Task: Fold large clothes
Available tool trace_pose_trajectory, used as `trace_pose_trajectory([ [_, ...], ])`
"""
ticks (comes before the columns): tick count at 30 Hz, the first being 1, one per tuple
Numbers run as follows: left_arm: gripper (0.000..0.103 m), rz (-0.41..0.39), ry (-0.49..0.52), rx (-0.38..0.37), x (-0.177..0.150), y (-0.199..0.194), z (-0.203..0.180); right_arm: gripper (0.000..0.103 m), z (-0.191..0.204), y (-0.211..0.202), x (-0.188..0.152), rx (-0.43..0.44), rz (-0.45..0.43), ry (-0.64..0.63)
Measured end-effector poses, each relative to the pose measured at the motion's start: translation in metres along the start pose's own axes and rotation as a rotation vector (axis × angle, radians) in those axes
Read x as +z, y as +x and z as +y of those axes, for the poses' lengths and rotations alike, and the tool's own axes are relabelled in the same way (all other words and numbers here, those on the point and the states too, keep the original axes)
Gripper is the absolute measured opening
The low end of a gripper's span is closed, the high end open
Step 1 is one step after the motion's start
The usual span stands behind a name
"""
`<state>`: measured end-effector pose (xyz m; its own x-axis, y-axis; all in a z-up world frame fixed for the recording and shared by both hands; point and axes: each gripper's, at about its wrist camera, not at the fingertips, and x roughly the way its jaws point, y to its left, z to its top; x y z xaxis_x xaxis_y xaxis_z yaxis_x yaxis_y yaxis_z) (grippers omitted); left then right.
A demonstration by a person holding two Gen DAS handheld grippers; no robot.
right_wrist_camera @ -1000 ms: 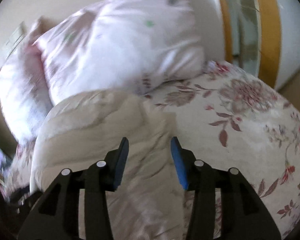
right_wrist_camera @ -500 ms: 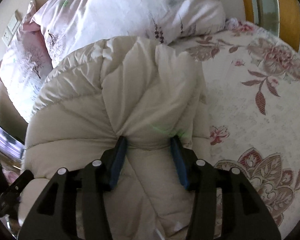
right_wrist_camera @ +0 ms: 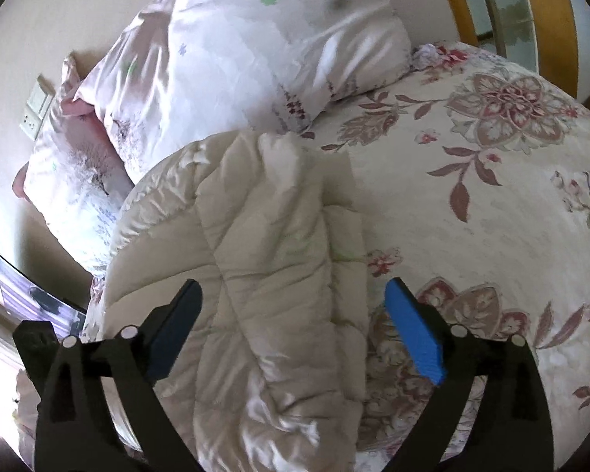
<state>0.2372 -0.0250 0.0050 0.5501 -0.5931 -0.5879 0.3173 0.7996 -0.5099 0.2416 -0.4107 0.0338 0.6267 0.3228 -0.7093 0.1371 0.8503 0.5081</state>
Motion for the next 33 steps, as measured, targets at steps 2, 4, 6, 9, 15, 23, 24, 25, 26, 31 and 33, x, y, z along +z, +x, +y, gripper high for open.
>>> trace_pose_trajectory([
  [2,0.088,0.004,-0.013,-0.012,0.000,0.001,0.003,0.097,-0.003,0.002,-0.001,0.002,0.009,0.004],
  [4,0.088,0.008,-0.030,-0.027,0.000,0.002,0.006,0.098,-0.005,0.005,-0.002,0.017,0.025,0.009],
  [6,0.088,0.009,-0.041,-0.036,0.000,0.002,0.008,0.098,-0.006,0.009,-0.002,0.038,0.044,0.012],
  [9,0.088,0.009,-0.051,-0.042,0.000,0.003,0.009,0.098,-0.005,0.015,-0.003,0.061,0.086,-0.004],
  [15,0.089,0.028,-0.051,-0.035,0.004,0.007,0.008,0.101,-0.006,0.022,-0.001,-0.021,0.167,-0.015],
  [23,0.097,0.110,-0.140,-0.123,0.018,0.022,0.021,0.101,-0.004,0.027,0.012,0.134,0.253,-0.001],
  [24,0.097,0.116,-0.155,-0.134,0.019,0.024,0.024,0.101,-0.008,0.030,0.014,0.189,0.262,0.031],
  [25,0.097,0.118,-0.163,-0.143,0.020,0.025,0.025,0.101,-0.010,0.033,0.016,0.196,0.263,0.040],
  [26,0.097,0.120,-0.174,-0.156,0.021,0.026,0.027,0.101,-0.012,0.036,0.018,0.185,0.262,0.041],
  [31,0.097,0.124,-0.189,-0.172,0.023,0.029,0.030,0.101,-0.030,0.056,0.025,0.164,0.279,0.094],
  [33,0.097,0.126,-0.188,-0.177,0.023,0.032,0.031,0.101,-0.034,0.061,0.026,0.187,0.292,0.111],
])
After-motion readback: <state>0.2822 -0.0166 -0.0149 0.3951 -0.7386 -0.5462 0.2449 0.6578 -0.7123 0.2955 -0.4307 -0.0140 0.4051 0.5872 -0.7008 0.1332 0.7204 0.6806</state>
